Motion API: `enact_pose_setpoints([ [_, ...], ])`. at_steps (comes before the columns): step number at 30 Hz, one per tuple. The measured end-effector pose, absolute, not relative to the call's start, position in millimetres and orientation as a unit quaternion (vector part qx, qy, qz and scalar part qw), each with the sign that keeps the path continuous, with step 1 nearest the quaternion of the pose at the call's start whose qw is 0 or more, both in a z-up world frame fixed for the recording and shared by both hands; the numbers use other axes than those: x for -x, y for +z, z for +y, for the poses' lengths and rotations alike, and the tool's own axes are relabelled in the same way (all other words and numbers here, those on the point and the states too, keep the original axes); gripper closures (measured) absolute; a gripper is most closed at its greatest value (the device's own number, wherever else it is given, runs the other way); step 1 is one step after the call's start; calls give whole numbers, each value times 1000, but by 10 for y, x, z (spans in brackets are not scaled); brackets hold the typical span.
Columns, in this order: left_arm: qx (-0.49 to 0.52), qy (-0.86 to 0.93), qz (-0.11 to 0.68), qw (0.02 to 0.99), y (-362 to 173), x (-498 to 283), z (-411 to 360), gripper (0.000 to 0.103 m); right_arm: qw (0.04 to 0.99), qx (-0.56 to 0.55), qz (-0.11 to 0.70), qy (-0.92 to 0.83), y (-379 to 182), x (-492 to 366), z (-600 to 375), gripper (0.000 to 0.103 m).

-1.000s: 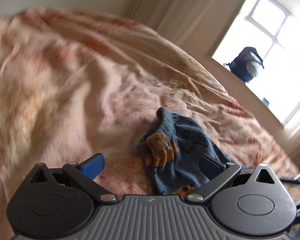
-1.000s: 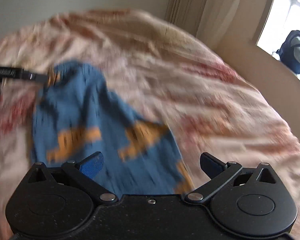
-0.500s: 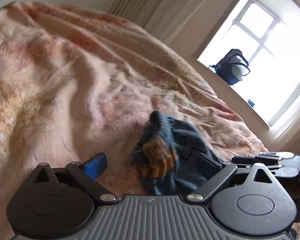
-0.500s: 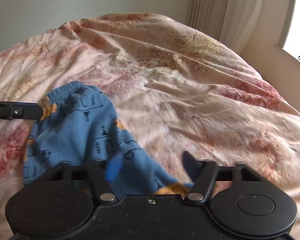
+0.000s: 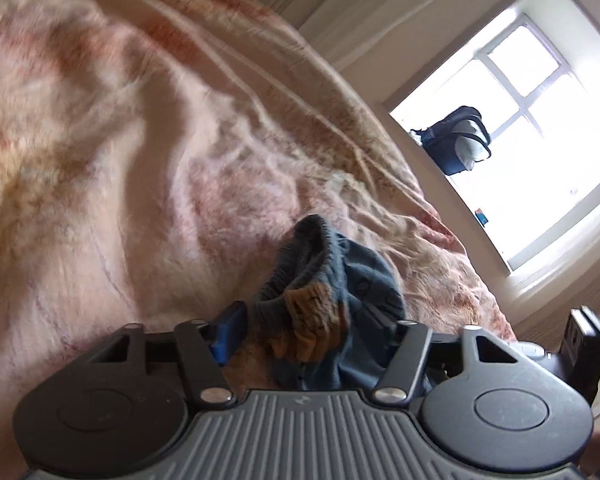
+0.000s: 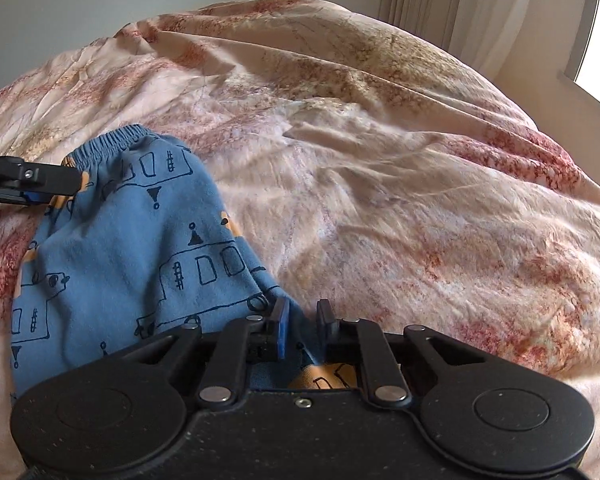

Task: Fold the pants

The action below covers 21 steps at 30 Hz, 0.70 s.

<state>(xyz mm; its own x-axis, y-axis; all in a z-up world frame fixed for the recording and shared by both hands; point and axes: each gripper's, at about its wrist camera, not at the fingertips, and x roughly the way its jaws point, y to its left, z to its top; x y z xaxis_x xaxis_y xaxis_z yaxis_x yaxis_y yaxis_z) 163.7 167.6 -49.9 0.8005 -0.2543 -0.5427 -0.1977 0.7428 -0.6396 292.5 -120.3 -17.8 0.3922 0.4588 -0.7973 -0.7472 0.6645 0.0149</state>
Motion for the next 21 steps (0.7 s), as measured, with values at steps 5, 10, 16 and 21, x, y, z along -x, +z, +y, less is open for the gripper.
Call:
enact_pose_setpoints([
  [5,370,-4,322,872,-528,-1655,1738,80,820,176,407,362,-177,-2908,-1201,85],
  [10,294,2,297,908,-265,-1589,1569,84,828,186,397,350,-152,-2836,-1174,85],
  [16,290,5,303,908,-253,-1612,1588,84,833,222,375,340,-96,-2797,-1124,78],
  [21,299,7,311,902,-313,-1634,1627,84,862,200,329,329,179,-2834,-1029,66],
])
